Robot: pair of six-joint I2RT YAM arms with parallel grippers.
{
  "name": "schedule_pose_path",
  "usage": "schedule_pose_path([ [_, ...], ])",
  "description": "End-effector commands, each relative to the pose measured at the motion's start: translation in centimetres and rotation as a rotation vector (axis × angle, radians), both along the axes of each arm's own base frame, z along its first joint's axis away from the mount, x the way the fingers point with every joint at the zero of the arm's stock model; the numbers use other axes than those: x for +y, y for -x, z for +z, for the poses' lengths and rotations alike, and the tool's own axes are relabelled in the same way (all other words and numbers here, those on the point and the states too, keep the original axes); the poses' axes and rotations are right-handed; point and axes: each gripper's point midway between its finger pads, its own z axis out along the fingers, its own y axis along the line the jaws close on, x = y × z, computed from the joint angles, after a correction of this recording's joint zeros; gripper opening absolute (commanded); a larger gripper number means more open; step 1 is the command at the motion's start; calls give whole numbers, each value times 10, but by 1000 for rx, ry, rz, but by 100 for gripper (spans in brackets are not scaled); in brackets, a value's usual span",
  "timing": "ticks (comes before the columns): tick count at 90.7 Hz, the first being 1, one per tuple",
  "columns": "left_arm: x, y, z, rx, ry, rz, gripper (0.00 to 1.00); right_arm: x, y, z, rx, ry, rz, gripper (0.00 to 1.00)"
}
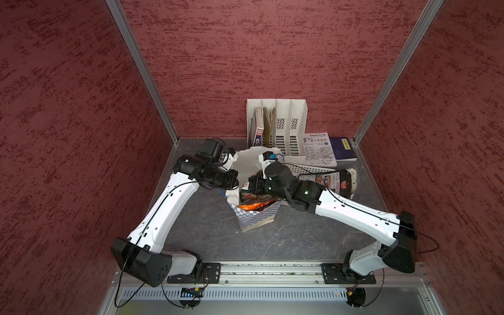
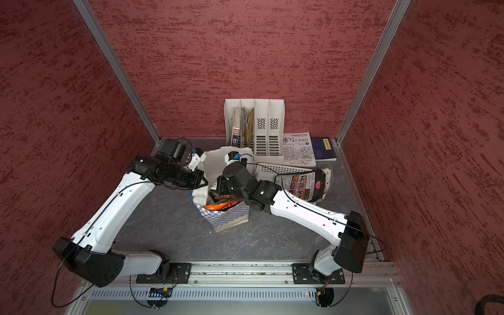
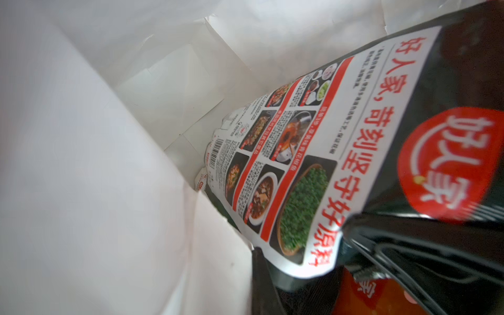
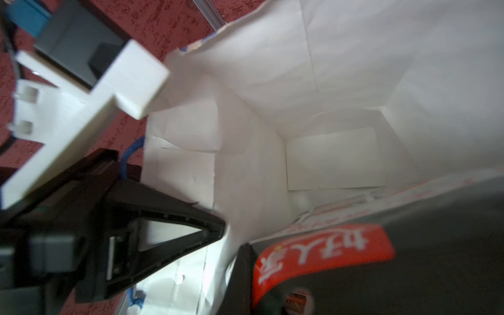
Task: Place the condiment packets inside the bag
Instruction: Place the condiment packet in the paper bag, then pick up the condiment packet from the storage box.
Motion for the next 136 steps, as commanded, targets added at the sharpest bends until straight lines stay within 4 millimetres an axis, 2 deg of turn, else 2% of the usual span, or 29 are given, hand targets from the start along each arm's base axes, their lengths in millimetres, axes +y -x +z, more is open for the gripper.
schedule_pose_path([
  [1,-6,-11,13,-82,21,-26,0,-18,-5,40,-66,-142,-108,6],
  [6,-7,-12,13,-82,22,-25,0,-22,-4,41,-66,-157,-123,12],
  [17,-7,-13,11,-75,22,-24,0,-17,-1,36,-29,-157,-100,34],
  [22,-8,-13,11,-73,23,-26,0,-15,-1,31,-6,-159,-94,39],
  [42,-7,-13,11,-73,22,-24,0,-32,-8,37,42,-222,-145,35],
  [50,-8,-14,11,-78,24,-23,0,-42,-9,51,10,-222,-155,37],
  [58,-7,-14,9,-76,20,-19,0,-50,-7,76,-65,-201,-129,45],
  [60,-7,-15,9,-76,19,-20,0,-53,-6,77,-78,-175,-121,48],
  [64,-8,-14,8,-75,23,-21,0,-63,-5,89,-126,-136,-117,53],
  [72,-13,-11,10,-70,52,-40,0,-95,-5,101,-181,-21,-154,60],
  [81,-18,-8,13,-63,95,-52,0,-150,-12,94,-159,80,-243,68],
  [88,-10,-12,15,-69,84,-1,0,-201,-16,86,-127,128,-325,70],
  [90,-4,-15,17,-73,82,33,3,-216,-17,81,-117,145,-351,70],
  [94,7,-19,20,-74,90,101,16,-243,-18,71,-92,183,-404,71],
  [102,37,-24,27,-87,108,250,52,-289,-13,56,-66,272,-500,72],
  [108,58,-24,31,-110,100,338,70,-312,-9,43,-36,340,-544,72],
  [113,68,-22,35,-128,109,382,83,-322,-6,33,-13,389,-556,72],
  [117,72,-21,39,-139,127,397,97,-326,-4,23,8,420,-554,73],
  [121,71,-19,44,-140,161,395,100,-327,-4,17,23,435,-544,73],
  [136,60,-23,66,-139,348,390,100,-327,-6,1,57,457,-530,73],
])
